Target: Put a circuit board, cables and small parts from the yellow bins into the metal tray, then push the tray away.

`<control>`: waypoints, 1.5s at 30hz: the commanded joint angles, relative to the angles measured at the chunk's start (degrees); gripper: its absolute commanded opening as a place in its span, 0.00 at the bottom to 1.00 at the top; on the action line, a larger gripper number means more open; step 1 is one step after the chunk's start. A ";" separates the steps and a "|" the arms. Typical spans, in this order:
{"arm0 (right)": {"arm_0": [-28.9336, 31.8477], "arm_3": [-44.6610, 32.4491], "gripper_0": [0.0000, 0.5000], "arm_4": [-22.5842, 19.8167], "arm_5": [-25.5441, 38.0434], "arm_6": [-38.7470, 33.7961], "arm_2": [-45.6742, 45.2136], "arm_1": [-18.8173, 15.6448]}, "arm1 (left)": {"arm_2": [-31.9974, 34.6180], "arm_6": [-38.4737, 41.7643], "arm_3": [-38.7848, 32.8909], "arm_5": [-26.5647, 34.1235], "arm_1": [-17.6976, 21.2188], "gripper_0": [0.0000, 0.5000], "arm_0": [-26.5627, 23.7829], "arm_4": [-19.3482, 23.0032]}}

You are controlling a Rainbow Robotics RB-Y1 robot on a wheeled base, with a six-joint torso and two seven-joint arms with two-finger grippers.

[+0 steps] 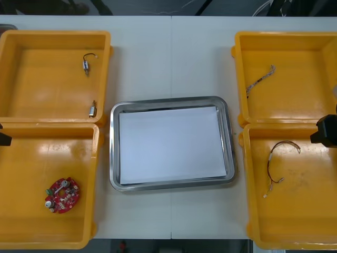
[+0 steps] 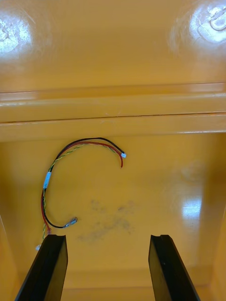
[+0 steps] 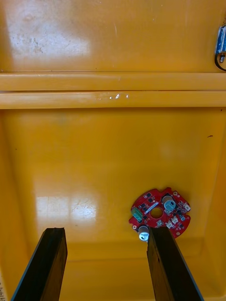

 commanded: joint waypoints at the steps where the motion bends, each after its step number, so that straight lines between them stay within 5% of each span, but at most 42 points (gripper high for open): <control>1: 0.75 -0.42 1.00 -0.10 0.17 -1.40 -1.85 -2.08 | 0.45 -3.62 -1.49 -0.49 2.24 1.00 0.99 -0.47; 45: 0.75 -0.42 1.00 -0.10 0.17 -1.40 -1.85 -2.08 | 0.45 -3.62 -1.49 -0.49 2.24 1.00 0.99 -0.47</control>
